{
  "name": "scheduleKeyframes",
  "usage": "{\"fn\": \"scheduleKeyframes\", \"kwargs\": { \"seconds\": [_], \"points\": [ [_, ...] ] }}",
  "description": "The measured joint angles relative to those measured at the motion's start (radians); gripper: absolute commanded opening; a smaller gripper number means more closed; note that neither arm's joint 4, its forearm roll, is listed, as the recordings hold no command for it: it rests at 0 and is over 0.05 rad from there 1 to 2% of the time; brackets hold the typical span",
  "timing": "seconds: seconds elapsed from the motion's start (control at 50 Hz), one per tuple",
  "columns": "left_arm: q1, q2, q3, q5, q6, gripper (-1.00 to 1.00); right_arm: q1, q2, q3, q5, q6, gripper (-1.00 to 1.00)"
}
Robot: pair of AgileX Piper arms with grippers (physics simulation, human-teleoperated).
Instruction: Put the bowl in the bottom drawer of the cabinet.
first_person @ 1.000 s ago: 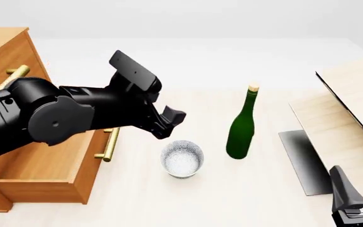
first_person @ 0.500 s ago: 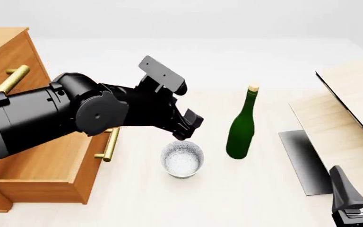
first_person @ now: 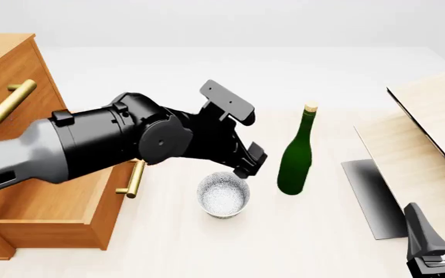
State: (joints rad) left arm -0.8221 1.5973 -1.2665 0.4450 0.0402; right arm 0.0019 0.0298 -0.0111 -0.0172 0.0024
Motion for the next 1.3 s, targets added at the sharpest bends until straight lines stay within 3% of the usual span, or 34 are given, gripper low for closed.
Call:
{"fn": "scheduleKeyframes", "kwargs": {
  "seconds": [0.7, 1.3],
  "points": [
    [-0.017, 0.131, -0.067, 0.042, -0.028, 1.00, 0.000, 0.000, 0.000, 0.000, 0.000, 1.00],
    [0.009, 0.212, -0.061, 0.034, -0.027, 1.00, 0.000, 0.000, 0.000, 0.000, 0.000, 1.00]
  ]
}}
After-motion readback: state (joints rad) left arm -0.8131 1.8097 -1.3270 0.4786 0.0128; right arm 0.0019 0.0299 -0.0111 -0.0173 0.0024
